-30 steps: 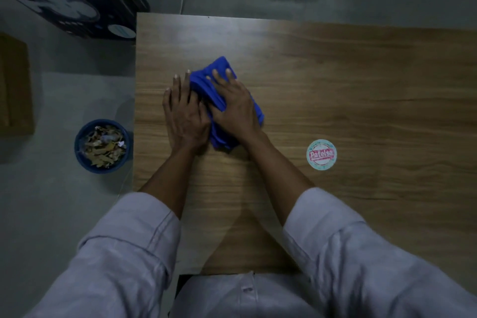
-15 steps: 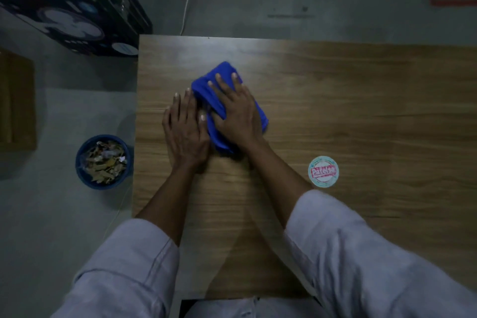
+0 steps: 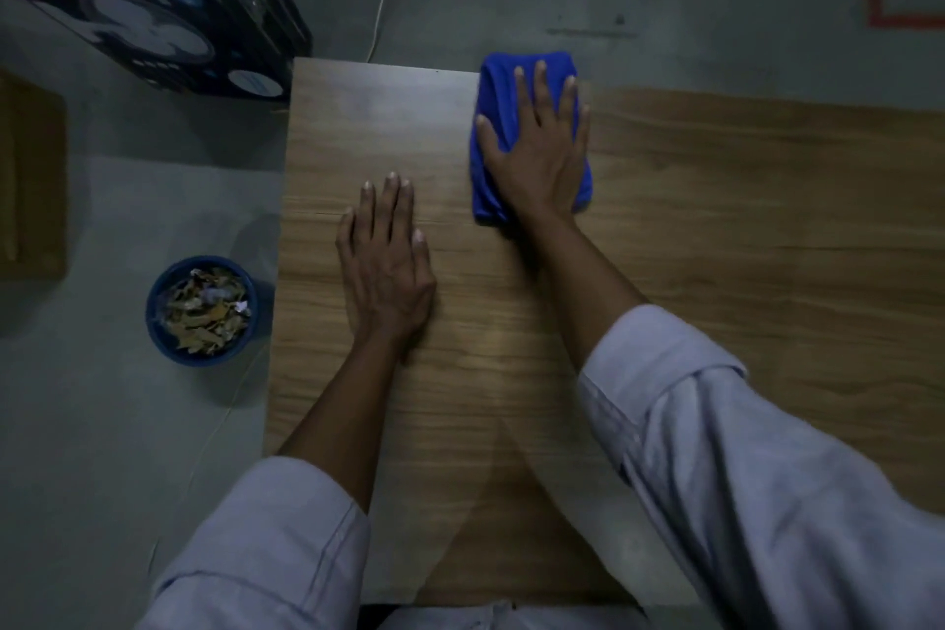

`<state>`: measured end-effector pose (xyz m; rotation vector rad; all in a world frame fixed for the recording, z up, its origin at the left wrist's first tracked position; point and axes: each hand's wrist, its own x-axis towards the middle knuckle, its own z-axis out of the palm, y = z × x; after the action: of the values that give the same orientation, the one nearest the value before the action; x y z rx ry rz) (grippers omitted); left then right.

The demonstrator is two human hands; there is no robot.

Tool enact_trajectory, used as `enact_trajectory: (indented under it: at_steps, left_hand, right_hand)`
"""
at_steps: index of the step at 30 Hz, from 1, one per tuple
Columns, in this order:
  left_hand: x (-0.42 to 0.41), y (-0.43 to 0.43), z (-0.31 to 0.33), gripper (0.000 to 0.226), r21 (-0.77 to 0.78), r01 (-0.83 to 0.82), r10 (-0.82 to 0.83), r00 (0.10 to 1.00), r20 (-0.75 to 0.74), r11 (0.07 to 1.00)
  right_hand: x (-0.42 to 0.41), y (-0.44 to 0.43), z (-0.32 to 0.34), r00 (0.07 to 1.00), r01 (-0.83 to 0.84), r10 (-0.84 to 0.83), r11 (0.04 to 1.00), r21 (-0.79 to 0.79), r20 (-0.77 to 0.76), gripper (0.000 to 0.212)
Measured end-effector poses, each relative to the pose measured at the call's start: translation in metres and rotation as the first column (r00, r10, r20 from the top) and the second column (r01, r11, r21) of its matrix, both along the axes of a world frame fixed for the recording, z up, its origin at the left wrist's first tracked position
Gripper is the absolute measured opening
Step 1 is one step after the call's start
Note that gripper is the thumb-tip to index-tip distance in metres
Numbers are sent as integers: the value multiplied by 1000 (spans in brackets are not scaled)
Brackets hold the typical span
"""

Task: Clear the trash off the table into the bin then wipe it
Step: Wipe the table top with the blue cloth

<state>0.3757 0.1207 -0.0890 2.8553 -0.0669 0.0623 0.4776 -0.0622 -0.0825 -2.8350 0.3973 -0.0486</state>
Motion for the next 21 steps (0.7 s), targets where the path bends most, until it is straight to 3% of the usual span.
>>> enact_trajectory:
  at_steps: [6,10,14,18,21]
  left_hand:
    - [1,3,0,56,-12,4,-3,1000,13,1000]
    - [0,-1,4,56,-30,3,-3,1000,5,1000]
    - [-2,-2,6,57,-28,-5,5,1000,22,1000]
    - [-1,0,2,53,-39,-4,6,999,48,999]
    - [2,4,-3,45,-99,-14,22,997,74,995]
  right_hand:
    - [-28,56,2,907,-420,420,906,47,16,69]
    - [-70,11,-2,973,-228,228,974,5,26,68]
    - [-19,18,1,996,-88,90,993,80,-20,70]
    - [38,70,7,977,-208,214,965,161,-21,69]
    - [34,96,9,936,-339,352,914,224,-17,67]
